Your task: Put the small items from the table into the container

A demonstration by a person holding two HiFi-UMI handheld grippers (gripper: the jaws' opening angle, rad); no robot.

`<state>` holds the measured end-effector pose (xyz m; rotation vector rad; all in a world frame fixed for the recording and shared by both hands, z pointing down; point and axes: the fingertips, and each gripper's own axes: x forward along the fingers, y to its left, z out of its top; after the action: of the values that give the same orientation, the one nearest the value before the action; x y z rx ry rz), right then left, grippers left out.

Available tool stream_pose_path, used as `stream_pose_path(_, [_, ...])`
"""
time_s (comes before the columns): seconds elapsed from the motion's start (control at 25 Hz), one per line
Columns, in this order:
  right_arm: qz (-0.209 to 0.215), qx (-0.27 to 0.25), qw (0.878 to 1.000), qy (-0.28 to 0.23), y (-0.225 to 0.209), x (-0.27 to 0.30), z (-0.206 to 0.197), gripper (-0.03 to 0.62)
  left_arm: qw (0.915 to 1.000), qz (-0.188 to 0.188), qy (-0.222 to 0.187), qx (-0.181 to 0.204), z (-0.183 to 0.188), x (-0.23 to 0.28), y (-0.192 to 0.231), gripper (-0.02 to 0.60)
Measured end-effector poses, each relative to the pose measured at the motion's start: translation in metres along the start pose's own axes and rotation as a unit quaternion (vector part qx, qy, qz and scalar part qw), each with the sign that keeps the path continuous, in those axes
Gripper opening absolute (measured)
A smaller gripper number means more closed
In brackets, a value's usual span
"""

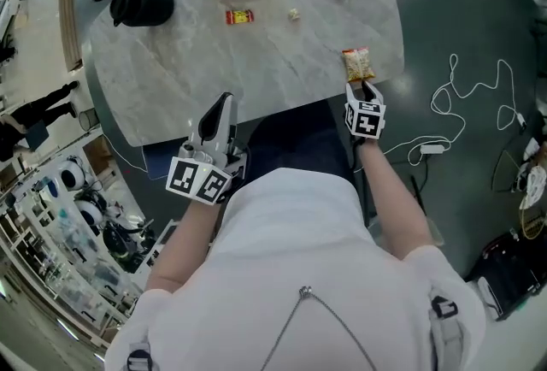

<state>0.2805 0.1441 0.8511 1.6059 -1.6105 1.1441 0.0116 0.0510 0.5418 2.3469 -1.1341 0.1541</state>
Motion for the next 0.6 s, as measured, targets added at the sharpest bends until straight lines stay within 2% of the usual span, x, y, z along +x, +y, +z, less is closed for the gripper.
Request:
stream_pose_path(0.16, [-0.009, 0.071, 0.997, 0.030, -0.002, 0.018, -0.010, 0.217, 0.9999, 0.011, 0.008, 0.000, -0.011, -0.005, 0.003, 0.003])
stream_pose_path(0.32, [-0.039, 0.095, 0.994, 0.047, -0.006, 0.025, -0.008, 0.202, 0.9997, 0.023, 0.008, 0.002, -0.014, -0.011, 0.005, 0.003])
stream_pose_path(0.36, [-0.054, 0.093, 0.993, 0.051, -0.009, 0.027, -0.007, 0.150, 0.9996, 0.026, 0.008, 0.002, -0.014, -0.011, 0.006, 0.005])
stream_pose_path(0.4, [-0.069, 0.089, 0.992, 0.052, -0.012, 0.027, -0.005, 0.066, 0.9995, 0.029, 0.007, 0.002, -0.014, -0.012, 0.007, 0.003])
stream_pose_path(0.44, [-0.079, 0.083, 0.992, 0.047, -0.014, 0.028, -0.002, 0.038, 0.9995, 0.031, 0.006, 0.002, -0.014, -0.013, 0.007, 0.005])
stream_pose_path(0.6, [-0.078, 0.053, 0.996, 0.002, -0.014, 0.018, 0.014, 0.031, 0.9992, 0.040, -0.002, 0.002, -0.011, -0.019, 0.005, 0.003])
